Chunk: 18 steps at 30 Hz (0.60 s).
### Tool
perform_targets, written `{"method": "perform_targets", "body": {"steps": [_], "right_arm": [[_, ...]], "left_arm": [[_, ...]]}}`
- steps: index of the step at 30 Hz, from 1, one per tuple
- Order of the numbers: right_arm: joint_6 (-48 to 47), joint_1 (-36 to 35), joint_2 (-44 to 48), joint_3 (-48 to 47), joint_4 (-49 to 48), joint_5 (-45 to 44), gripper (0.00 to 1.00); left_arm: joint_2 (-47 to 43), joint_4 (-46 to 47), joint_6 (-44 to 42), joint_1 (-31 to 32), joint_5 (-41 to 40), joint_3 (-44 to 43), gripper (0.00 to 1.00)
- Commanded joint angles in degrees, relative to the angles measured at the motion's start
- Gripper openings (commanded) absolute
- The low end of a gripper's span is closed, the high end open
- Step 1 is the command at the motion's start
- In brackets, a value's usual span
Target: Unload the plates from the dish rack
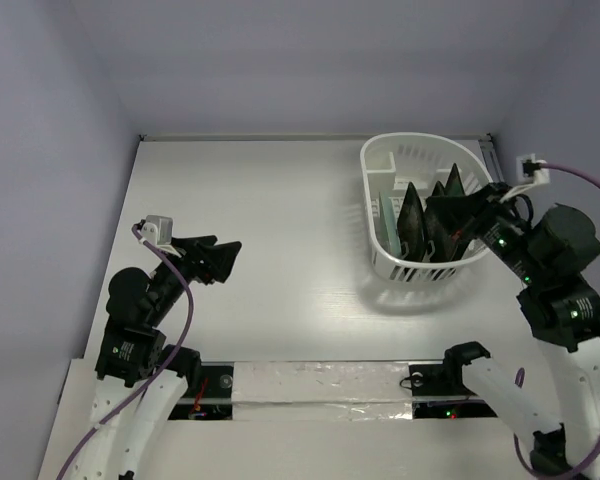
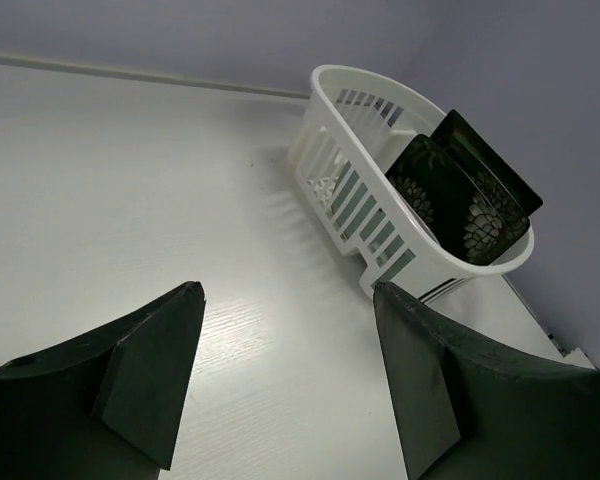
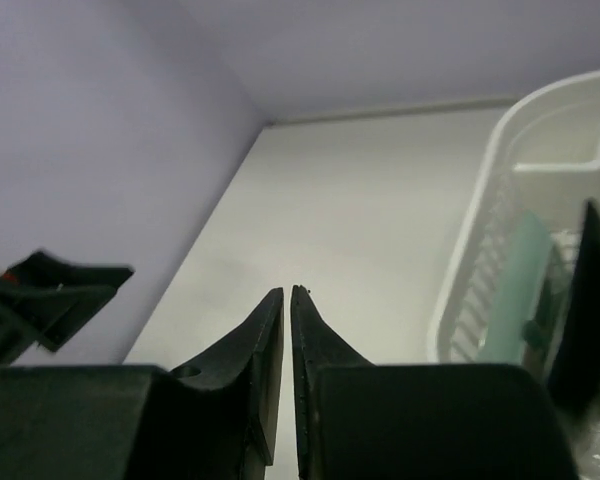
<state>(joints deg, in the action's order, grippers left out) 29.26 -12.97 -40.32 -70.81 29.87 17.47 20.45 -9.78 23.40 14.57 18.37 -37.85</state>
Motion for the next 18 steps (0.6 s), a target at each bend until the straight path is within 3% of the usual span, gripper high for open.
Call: {"method": "perform_targets", "body": {"steps": [1, 5, 7, 9, 10, 13, 16, 18], "right_arm": [[-0.95, -13.36, -4.58, -3.10, -1.93, -8.03, 0.12], [-3.93, -26.47, -14.33, -8.90, 2.55, -25.18, 0.03], [-4.99, -30.25, -17.94, -12.14, 5.53, -30.72, 0.00], [-5.96, -30.27, -22.34, -13.04, 6.51, -36.44, 0.00], [-6.05, -30.97, -23.48, -13.74, 7.74, -38.29, 0.00], [-6.93, -31.50, -27.18, -14.27, 8.97, -43.56, 0.00], [-8.25, -31.50, -31.04, -14.80, 10.99, -48.93, 0.00], [-8.51, -31.50, -34.98, -16.12, 12.58, -52.01, 0.00]], "left_arm": [[0.38, 1.87, -0.72, 0.20, -0.27, 0.67, 0.65], [0.65, 2.22, -0.63, 0.20, 0.70, 1.11, 0.62], [0.91, 2.75, -0.20, 0.20, 1.58, 1.54, 0.54], [1.17, 2.84, -0.19, 0.20, 2.02, 1.81, 0.45], [1.17, 2.84, -0.11, 0.20, 2.02, 1.81, 0.33], [1.17, 2.40, 0.24, 0.20, 0.79, 1.90, 0.11], [1.35, 2.22, 0.33, 0.20, 0.09, 1.81, 0.00], [1.79, 2.13, 0.42, 0.20, -0.26, 1.81, 0.00]]}}
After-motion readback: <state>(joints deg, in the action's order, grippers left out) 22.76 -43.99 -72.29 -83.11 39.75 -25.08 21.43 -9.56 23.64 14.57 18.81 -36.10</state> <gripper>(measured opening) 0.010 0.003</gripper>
